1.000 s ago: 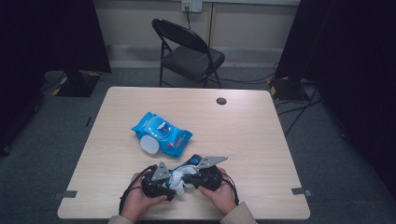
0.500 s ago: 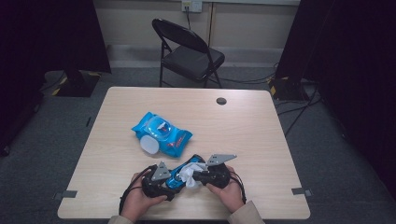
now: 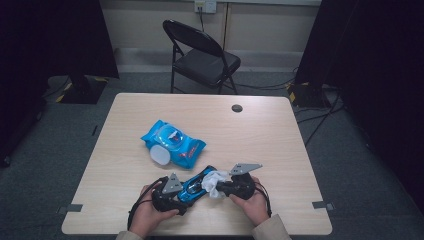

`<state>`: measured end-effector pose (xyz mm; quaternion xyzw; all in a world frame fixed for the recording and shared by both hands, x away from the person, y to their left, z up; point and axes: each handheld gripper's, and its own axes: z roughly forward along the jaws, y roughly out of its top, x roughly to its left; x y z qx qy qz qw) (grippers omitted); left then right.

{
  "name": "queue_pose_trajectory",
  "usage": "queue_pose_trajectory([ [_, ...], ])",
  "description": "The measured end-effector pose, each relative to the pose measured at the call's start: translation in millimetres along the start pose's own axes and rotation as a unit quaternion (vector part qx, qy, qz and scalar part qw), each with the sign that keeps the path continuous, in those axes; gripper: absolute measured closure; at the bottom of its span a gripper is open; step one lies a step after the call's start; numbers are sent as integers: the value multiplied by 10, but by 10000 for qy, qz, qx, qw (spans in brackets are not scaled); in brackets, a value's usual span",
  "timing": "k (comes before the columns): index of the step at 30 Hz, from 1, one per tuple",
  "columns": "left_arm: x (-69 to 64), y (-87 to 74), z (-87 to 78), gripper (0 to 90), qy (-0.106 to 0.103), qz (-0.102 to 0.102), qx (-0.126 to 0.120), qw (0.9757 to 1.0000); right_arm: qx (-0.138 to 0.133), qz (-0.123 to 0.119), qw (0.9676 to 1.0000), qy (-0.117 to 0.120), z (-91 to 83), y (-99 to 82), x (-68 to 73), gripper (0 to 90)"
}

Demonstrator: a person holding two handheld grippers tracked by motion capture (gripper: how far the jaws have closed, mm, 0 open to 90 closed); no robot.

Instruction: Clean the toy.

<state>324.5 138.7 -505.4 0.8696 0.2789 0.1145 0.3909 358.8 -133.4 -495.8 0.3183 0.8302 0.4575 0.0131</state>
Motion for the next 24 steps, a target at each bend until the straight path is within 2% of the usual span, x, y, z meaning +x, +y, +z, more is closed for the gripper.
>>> queue_pose_trajectory([
  [5,-2,-1,2,256,-7,-19,-5,10000,-14,36,10000,-66,-50,-27,-67,884],
  [13,-1,0,1,256,-7,-12,-1,10000,20,-2,10000,-92,-75,-23,-82,884],
  [22,-1,-1,2,256,-8,-15,-5,10000,-22,147,9995,-268,-206,-61,-162,885],
  [24,-1,0,1,256,-7,-15,-2,10000,-61,136,9996,-247,-260,-73,-191,885],
])
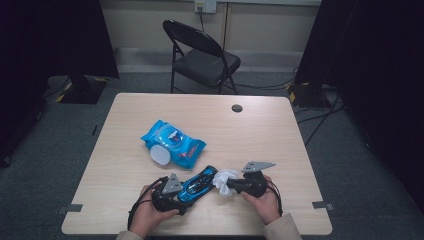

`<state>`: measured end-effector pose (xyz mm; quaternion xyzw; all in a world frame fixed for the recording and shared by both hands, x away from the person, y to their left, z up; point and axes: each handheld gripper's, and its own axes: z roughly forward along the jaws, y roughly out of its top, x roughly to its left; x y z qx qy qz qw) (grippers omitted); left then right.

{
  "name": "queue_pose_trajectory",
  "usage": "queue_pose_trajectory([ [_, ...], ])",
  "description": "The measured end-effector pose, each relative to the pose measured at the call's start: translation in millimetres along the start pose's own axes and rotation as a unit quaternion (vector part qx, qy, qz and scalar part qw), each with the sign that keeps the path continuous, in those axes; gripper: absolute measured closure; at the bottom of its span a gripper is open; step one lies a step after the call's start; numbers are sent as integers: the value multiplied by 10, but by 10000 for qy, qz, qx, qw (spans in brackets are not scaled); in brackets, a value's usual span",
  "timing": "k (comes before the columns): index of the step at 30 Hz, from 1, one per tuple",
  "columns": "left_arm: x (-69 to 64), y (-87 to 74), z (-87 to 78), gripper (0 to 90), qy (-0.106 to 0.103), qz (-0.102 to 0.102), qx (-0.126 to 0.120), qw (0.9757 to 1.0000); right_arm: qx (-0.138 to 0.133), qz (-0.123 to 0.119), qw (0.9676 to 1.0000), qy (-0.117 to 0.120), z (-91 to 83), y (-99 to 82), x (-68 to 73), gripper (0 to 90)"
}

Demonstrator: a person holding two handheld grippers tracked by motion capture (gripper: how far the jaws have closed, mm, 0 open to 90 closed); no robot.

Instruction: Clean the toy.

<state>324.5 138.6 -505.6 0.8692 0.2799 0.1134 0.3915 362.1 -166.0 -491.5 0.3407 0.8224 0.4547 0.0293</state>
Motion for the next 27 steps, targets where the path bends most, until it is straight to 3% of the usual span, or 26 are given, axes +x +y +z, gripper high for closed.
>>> queue_pose_trajectory([
  [13,0,3,1,253,1,-7,8,10000,-120,226,9996,-133,-351,-255,-154,884],
  [21,19,8,4,189,-58,-14,62,10000,-64,262,9996,-111,-370,-331,-150,881],
  [27,44,14,-84,174,-49,-106,54,9999,-23,271,9996,-116,-343,-361,-155,876],
])
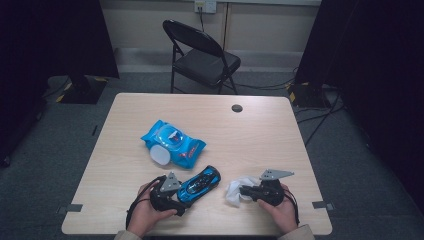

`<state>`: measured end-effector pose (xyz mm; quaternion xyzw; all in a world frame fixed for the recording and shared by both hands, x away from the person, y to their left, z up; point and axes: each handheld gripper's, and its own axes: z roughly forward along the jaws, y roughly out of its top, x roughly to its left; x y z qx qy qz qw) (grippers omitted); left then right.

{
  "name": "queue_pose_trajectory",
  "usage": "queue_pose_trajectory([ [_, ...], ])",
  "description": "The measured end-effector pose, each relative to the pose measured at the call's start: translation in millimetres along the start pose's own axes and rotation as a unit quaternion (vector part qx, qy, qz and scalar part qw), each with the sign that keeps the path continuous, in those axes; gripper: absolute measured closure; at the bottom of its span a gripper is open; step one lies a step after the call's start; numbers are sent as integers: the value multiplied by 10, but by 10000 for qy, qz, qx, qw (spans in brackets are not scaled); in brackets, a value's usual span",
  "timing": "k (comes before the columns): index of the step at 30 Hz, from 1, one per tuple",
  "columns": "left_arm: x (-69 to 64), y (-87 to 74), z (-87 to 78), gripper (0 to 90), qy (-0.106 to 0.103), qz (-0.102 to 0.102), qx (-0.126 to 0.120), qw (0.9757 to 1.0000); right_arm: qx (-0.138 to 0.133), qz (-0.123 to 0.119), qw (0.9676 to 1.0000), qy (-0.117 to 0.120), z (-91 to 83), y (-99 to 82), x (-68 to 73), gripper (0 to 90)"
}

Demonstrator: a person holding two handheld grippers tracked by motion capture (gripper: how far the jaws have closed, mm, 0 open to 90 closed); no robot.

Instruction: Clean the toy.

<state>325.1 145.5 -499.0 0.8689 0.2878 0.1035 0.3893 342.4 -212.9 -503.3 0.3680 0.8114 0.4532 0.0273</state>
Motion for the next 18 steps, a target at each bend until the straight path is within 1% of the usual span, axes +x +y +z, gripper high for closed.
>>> queue_pose_trajectory([
  [3,-2,54,-75,181,-60,-29,-117,9999,0,13,10000,-6,1,-2,-1,872],
  [4,-9,83,-96,183,-78,-67,-155,9998,15,-2,10000,-22,0,1,5,871],
  [5,-10,115,-114,189,-75,-62,-190,9998,10,-24,10000,-23,3,5,11,866],
  [8,-32,208,-119,239,-169,-64,-328,9993,31,-43,10000,-14,16,13,31,856],
  [10,-46,265,-87,249,-192,-39,-299,9994,43,-64,10000,-32,21,12,37,849],
  [13,-32,345,2,263,-153,-22,-267,9995,57,-59,10000,-50,20,6,33,841],
  [15,-21,407,69,286,-179,-24,-206,9996,60,-57,10000,-44,16,3,29,835],
  [17,-12,455,129,306,-162,-23,-164,9997,48,-59,10000,-60,15,-2,27,831],
  [18,-8,478,153,315,-152,-29,-179,9997,49,-66,10000,-52,15,-4,26,830],
])
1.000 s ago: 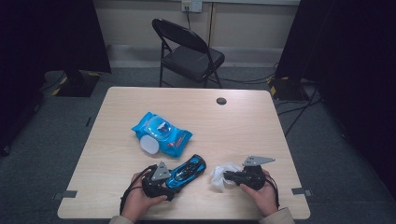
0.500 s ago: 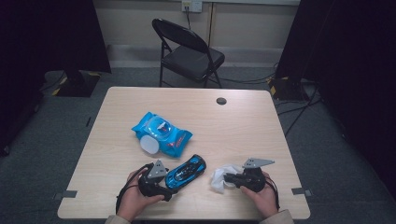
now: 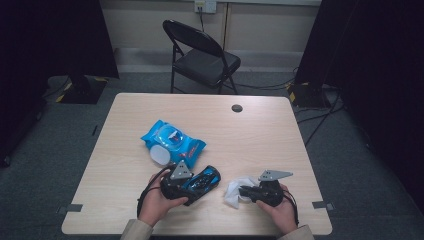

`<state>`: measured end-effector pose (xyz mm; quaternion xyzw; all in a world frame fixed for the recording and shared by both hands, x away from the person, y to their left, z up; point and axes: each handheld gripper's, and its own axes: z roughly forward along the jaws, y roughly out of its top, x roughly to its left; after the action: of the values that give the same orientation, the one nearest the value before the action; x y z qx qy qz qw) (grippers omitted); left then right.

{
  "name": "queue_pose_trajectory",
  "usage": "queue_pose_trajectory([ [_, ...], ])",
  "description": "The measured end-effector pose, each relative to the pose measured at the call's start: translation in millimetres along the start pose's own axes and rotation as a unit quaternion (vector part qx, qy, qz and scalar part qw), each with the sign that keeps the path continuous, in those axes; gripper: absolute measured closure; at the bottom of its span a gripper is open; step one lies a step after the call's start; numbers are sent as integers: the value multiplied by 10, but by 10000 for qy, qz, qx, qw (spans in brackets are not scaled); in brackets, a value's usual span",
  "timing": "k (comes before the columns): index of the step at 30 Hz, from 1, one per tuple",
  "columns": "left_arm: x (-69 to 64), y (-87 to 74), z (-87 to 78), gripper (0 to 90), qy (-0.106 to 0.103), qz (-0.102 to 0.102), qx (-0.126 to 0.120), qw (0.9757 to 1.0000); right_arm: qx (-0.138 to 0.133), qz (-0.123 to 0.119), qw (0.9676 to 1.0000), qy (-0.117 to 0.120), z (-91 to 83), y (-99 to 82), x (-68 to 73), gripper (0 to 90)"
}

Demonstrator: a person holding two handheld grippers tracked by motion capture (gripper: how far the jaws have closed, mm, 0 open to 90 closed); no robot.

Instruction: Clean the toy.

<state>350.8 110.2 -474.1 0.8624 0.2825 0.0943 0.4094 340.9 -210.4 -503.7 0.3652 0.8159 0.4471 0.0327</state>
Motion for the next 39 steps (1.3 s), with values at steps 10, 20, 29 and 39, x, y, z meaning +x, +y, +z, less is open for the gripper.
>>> queue_pose_trajectory([
  [10,11,54,178,374,51,158,186,9997,0,-24,10000,-29,-18,-13,-13,782],
  [20,25,43,173,409,61,146,169,9997,-204,-29,9994,-294,-116,65,22,508],
  [29,31,38,173,413,50,141,132,9998,97,-307,9959,-841,39,43,46,359],
  [39,35,26,171,415,32,129,88,9999,95,-568,9912,-1188,121,54,60,676],
])
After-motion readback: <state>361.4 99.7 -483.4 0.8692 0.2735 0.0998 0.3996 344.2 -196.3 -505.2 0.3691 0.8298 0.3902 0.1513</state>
